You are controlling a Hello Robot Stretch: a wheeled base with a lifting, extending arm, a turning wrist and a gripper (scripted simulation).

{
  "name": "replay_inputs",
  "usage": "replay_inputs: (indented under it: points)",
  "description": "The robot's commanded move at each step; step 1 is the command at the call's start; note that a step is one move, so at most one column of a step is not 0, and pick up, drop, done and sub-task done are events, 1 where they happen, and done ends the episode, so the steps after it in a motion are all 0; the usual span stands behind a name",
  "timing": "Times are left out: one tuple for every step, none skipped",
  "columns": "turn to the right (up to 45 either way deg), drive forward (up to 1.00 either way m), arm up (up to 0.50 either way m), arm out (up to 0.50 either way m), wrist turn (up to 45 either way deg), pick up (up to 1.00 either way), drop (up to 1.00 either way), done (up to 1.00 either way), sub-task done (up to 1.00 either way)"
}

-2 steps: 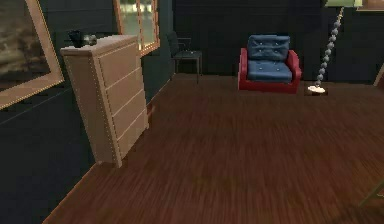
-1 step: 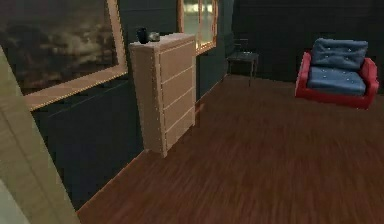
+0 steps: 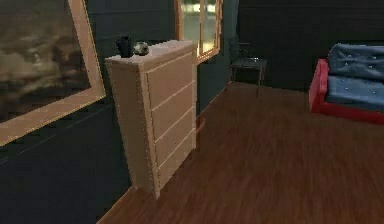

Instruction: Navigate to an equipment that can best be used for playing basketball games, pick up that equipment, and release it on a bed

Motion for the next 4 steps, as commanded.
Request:
replay_inputs:
  points:
    - [45.0,0.00,0.00,0.00,0.0,0.00,0.00,0.00,0.00]
    - [15.0,0.00,0.00,0.00,0.0,0.00,0.00,0.00,0.00]
    - [0.0,1.00,0.00,0.00,0.0,0.00,0.00,0.00,0.00]
    - [3.0,0.00,0.00,0.00,0.0,0.00,0.00,0.00,0.00]
